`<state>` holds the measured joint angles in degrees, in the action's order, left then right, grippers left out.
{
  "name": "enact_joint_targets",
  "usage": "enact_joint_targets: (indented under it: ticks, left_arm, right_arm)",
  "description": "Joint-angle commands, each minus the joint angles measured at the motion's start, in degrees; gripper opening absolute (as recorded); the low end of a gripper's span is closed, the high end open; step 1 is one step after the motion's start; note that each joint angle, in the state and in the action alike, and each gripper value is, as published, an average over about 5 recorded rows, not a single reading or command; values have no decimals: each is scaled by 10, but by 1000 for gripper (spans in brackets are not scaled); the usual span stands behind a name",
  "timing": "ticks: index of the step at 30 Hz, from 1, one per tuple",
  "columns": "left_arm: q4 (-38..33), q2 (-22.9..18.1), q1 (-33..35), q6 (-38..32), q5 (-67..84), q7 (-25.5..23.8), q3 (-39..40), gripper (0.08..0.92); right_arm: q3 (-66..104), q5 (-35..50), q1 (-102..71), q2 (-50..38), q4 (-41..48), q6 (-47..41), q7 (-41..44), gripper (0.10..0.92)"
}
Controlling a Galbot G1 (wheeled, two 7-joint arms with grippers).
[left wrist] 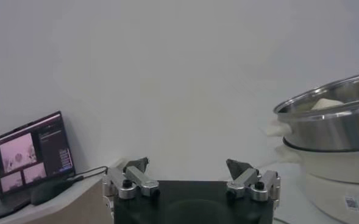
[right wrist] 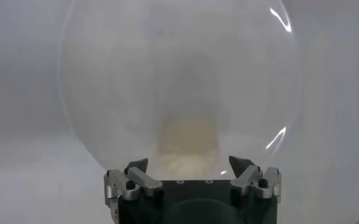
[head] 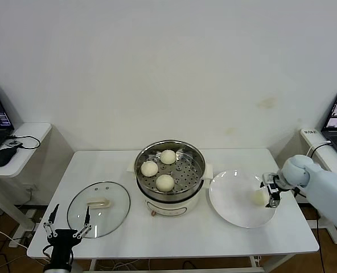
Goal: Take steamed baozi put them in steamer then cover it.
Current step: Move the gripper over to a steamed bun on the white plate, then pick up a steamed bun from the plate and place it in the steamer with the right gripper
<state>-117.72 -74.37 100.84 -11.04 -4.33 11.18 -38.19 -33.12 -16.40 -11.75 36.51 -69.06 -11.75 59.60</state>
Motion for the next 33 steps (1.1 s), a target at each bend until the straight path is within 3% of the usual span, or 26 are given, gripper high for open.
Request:
enact_joint_targets:
  ticks: [1,22,33]
  left_arm:
    - [1,0,0,0,0,0,0,823]
    - [1,-4,2,-2,0,2,-1,823]
    - [-1,-3,-5,-2,0,2,6,823]
  right_arm:
    - [9,-10,-14,22,26,0,-3,773]
    - [10,-2,3,7,-3,-14,-4,582]
    - [-116,148,203,-73,-138,-68,10,564]
